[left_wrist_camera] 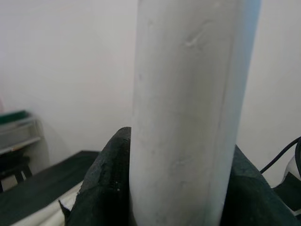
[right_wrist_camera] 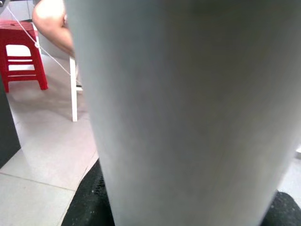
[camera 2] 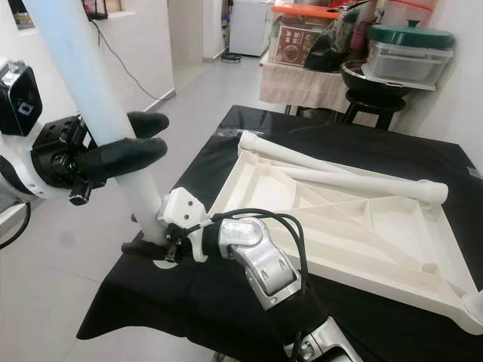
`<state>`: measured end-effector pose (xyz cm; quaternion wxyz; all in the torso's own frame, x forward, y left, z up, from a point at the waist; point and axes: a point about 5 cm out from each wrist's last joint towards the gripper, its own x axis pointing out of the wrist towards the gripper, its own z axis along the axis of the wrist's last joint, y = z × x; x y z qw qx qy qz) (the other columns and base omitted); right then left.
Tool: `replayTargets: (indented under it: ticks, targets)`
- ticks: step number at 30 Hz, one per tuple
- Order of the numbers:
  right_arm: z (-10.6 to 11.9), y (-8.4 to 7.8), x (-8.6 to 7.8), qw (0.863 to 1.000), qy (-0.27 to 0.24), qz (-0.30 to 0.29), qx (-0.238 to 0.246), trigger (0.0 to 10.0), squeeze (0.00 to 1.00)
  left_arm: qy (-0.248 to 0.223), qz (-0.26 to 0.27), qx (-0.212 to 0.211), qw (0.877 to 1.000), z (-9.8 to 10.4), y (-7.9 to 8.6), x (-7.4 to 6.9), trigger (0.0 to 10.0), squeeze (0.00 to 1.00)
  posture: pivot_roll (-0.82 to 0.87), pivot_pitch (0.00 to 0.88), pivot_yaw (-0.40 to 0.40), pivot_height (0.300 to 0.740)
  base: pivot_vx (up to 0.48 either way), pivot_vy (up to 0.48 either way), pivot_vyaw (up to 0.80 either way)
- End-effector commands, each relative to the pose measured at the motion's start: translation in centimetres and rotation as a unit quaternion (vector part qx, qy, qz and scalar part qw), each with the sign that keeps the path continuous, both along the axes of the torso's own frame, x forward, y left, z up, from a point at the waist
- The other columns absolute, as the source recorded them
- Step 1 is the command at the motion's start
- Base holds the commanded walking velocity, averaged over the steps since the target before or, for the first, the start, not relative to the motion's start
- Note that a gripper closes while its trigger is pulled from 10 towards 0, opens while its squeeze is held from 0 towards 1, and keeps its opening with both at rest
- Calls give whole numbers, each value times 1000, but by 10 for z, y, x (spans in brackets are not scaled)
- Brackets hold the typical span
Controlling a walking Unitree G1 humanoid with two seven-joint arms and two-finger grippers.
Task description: Building children table
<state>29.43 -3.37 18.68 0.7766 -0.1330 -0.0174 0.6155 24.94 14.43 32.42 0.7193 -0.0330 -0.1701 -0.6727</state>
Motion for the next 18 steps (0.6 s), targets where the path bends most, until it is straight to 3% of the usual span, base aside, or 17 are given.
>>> replayTargets:
  ticks: [1, 2, 3, 7, 8, 9, 10, 13, 15, 16, 18]
  targets:
    - [-3, -13, 14, 996, 23, -87, -4, 0, 0, 29, -94, 48, 994, -17, -23, -13, 0, 0, 42, 0, -37, 740, 0, 0, 0]
    - [-7, -15, 16, 994, 37, -101, -10, 0, 0, 32, -88, 50, 994, -19, -23, -12, 0, 0, 40, 0, -38, 740, 0, 0, 0]
    - [-11, -16, 17, 992, 46, -116, -13, 0, 0, 38, -78, 44, 995, -21, -23, -10, 902, 0, 39, 0, -38, 740, 0, 0, 0]
    - [-13, -17, 18, 990, 51, -129, -14, 0, 0, 46, -66, 36, 996, -22, -23, -8, 902, 0, 39, 0, -38, 740, 0, 0, 0]
    - [-13, -18, 20, 989, 51, -140, -10, 0, 0, 51, -43, 20, 998, -20, -21, -3, 10000, 922, 38, 0, -40, 740, 0, 0, 0]
    - [-13, -18, 20, 989, 51, -140, -10, 0, 0, 51, -43, 20, 998, -20, -21, -3, 10000, 922, 38, 0, -40, 740, 0, 0, 0]
    - [-12, -19, 22, 986, 51, -156, -3, 0, 0, 52, -14, 1, 999, -18, -19, 2, 10000, 1000, 40, 0, -43, 740, 0, 0, 0]
    - [-10, -21, 26, 983, 51, -179, 8, 0, 0, 55, 25, -23, 998, -16, -14, 7, 10000, 1000, 42, 0, -45, 740, 0, 0, 0]
    - [-3, -27, 37, 970, 49, -234, 38, 0, 0, 65, 138, -63, 986, -19, 4, 21, 10000, 1000, 52, 0, -52, 740, 0, 0, 0]
    - [0, -30, 43, 963, 49, -259, 55, 0, 0, 81, 193, -88, 974, -23, 16, 25, 10000, 1000, 57, 0, -54, 740, 0, 0, 0]
    - [0, -30, 43, 963, 49, -259, 55, 0, 0, 81, 193, -88, 974, -23, 16, 25, 10000, 1000, 57, 0, -54, 740, 0, 0, 0]
